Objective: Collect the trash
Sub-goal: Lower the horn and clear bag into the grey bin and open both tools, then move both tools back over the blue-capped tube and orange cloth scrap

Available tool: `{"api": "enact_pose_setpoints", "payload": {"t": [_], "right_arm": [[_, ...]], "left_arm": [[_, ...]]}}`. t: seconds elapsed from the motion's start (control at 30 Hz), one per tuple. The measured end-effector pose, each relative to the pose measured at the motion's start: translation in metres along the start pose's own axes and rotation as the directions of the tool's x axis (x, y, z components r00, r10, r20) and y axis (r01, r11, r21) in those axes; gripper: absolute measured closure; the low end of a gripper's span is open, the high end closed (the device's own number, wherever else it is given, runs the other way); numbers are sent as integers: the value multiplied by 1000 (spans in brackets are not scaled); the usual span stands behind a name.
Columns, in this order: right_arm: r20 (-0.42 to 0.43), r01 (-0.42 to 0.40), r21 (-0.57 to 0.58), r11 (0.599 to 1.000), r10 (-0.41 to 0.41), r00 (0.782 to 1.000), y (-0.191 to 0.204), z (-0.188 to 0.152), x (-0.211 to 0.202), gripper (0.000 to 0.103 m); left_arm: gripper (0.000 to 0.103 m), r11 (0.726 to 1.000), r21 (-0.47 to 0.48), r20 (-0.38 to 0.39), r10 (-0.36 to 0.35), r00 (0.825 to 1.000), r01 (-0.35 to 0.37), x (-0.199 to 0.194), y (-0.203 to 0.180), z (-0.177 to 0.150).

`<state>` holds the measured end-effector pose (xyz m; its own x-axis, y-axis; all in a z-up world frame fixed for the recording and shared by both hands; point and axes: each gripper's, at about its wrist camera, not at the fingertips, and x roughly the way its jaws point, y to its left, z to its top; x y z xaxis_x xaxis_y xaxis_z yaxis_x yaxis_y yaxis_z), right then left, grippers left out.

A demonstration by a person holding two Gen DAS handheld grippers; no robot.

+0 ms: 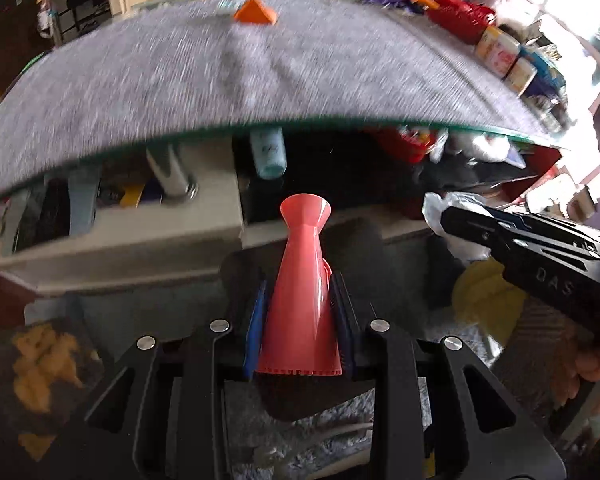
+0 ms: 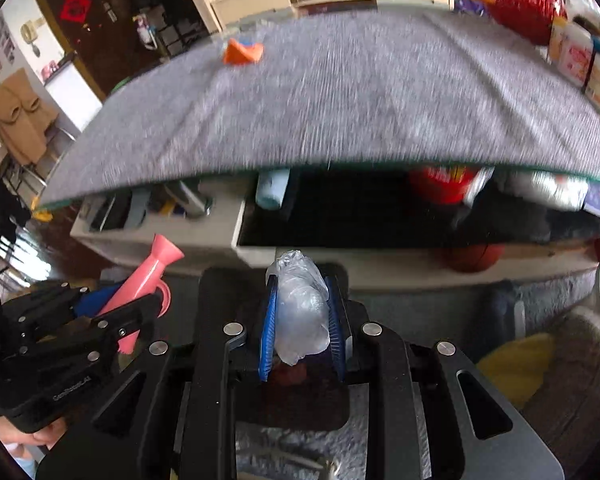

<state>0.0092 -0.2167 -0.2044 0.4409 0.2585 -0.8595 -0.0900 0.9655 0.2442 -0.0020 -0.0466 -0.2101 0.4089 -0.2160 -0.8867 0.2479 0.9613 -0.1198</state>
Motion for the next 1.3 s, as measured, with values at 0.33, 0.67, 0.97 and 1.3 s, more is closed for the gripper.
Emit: {"api": "enact_pose_setpoints", "payload": {"t": [0.33, 0.67, 0.97, 1.3], "right_arm": [[-71, 0, 5, 1000, 0, 997, 5, -35, 41, 79], [-90, -40, 38, 998, 44, 995, 2, -34, 53, 73], [-74, -18, 96, 995, 25, 997, -10, -27, 49, 42], [58, 0, 105, 994, -6, 998, -9, 8, -8, 18]], "left_arm": [[74, 1000, -23, -81, 11, 997, -13, 43, -1, -35], [73, 997, -75, -118, -23, 993, 14, 57, 8, -36], [45, 995, -96, -100, 15, 995, -25, 48, 19, -29], [18, 995, -79, 1, 58, 998, -58, -3, 11, 6]]}}
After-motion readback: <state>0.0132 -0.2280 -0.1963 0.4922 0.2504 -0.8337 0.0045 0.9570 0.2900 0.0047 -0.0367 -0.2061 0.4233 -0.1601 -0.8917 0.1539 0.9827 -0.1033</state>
